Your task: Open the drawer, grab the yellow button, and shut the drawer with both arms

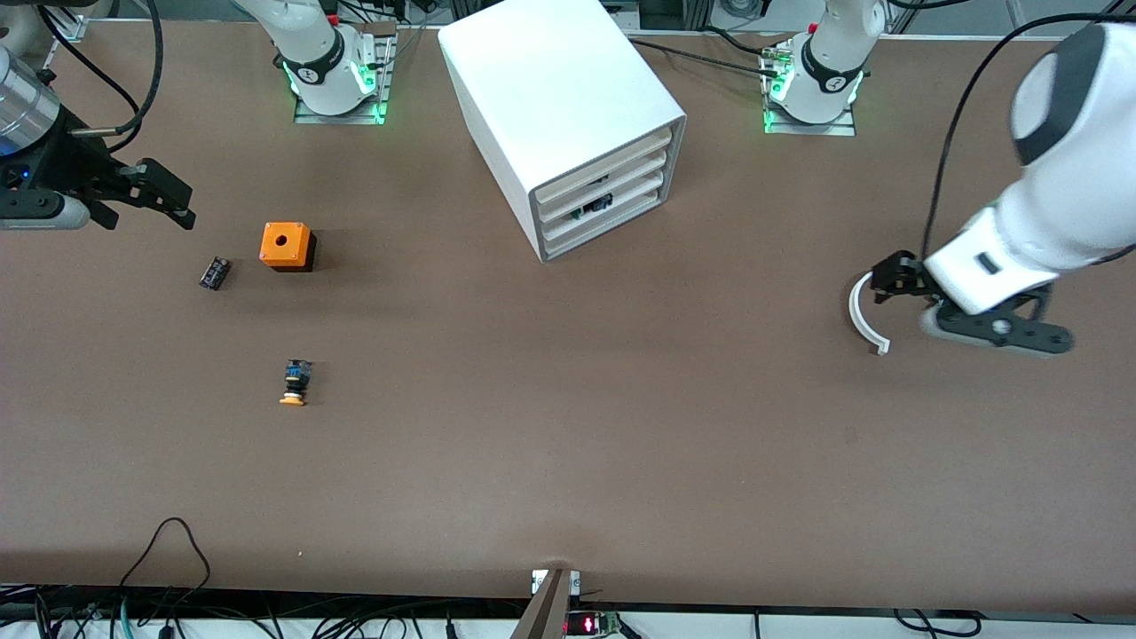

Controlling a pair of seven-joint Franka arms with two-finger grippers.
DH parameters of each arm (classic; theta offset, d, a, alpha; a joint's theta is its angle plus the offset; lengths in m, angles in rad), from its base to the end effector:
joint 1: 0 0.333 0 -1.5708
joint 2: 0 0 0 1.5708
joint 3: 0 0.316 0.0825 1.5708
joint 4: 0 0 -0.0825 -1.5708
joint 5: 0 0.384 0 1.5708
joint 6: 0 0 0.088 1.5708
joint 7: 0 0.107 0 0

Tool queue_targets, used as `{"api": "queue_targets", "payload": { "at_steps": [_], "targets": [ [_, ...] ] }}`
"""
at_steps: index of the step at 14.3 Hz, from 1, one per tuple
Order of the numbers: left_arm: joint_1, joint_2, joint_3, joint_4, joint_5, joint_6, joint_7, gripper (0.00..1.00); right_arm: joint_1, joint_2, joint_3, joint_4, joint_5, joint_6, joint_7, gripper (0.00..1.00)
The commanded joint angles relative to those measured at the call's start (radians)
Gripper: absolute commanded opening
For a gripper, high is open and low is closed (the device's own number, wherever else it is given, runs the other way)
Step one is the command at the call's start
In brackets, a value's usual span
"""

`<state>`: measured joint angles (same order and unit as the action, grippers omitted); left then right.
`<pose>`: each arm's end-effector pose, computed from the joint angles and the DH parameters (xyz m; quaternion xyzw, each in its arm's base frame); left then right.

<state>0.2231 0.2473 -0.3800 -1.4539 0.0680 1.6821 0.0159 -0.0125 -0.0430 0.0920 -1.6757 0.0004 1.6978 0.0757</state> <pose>0.6282 -0.0658 0.5519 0.9963 -0.0849 -0.0016 0.0116 0.5502 0.0449 0.6097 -0.9995 -0.0019 -0.0325 0.0007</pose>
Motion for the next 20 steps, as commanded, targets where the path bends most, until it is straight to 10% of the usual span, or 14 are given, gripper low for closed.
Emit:
{"api": "queue_targets", "payload": {
  "at_steps": [1, 4, 20],
  "targets": [
    [-0.141, -0.150, 0.243, -0.184, -0.120, 0.106, 0.106, 1.00, -0.018, -0.005, 0.017, 0.016, -0.002, -0.024, -0.001, 0.99],
    [-0.249, -0.247, 0.365, -0.252, -0.116, 0.110, 0.122, 1.00, -0.018, -0.006, 0.017, 0.016, -0.002, -0.024, -0.001, 0.99],
    [-0.249, -0.215, 0.355, -0.175, -0.074, -0.004, 0.026, 1.00, -0.017, -0.005, 0.017, 0.031, -0.002, -0.024, -0.010, 0.99]
  ]
}}
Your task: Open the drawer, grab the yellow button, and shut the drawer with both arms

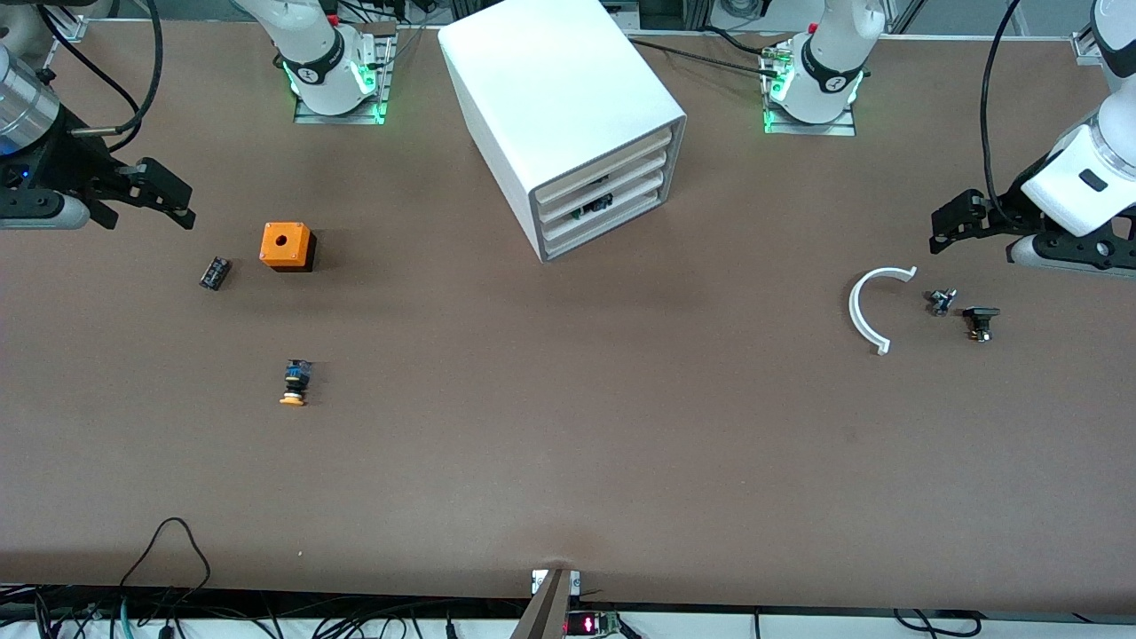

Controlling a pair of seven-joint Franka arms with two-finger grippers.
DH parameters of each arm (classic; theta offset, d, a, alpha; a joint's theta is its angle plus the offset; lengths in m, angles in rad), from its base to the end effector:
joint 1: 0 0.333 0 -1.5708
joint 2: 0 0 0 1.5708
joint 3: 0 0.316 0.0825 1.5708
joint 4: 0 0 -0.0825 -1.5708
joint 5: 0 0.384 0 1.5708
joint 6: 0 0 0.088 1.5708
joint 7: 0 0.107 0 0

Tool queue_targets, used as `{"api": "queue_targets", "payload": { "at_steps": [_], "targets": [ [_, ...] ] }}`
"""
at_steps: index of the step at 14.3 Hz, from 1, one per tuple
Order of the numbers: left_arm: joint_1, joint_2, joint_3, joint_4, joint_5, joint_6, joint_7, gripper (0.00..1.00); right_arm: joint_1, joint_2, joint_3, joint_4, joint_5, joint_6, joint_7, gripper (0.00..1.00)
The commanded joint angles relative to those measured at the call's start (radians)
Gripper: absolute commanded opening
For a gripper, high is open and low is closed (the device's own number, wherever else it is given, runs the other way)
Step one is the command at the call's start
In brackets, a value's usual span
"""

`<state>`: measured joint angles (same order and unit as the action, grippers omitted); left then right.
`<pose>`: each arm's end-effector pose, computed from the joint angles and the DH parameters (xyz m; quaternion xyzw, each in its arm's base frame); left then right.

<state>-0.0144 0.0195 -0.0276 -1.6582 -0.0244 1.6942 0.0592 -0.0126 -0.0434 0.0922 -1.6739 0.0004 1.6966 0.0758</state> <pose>0.5684 -0.0261 0.5829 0.9987 -0.0492 0.0084 0.0123 0.5500 0.0450 0.6107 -0.9995 -0.0019 -0.0330 0.0008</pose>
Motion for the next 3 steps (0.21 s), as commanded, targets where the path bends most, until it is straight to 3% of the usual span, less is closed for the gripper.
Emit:
{"api": "queue_targets", "payload": {
  "at_steps": [1, 3],
  "targets": [
    [-0.013, 0.013, 0.003, 0.029, 0.018, -0.016, -0.018, 1.00, -0.017, -0.001, 0.017, 0.037, -0.002, -0.026, -0.013, 0.99],
    [-0.013, 0.011, 0.001, 0.029, 0.018, -0.016, -0.018, 1.00, -0.017, 0.000, 0.017, 0.040, -0.002, -0.037, -0.013, 0.99]
  ]
}}
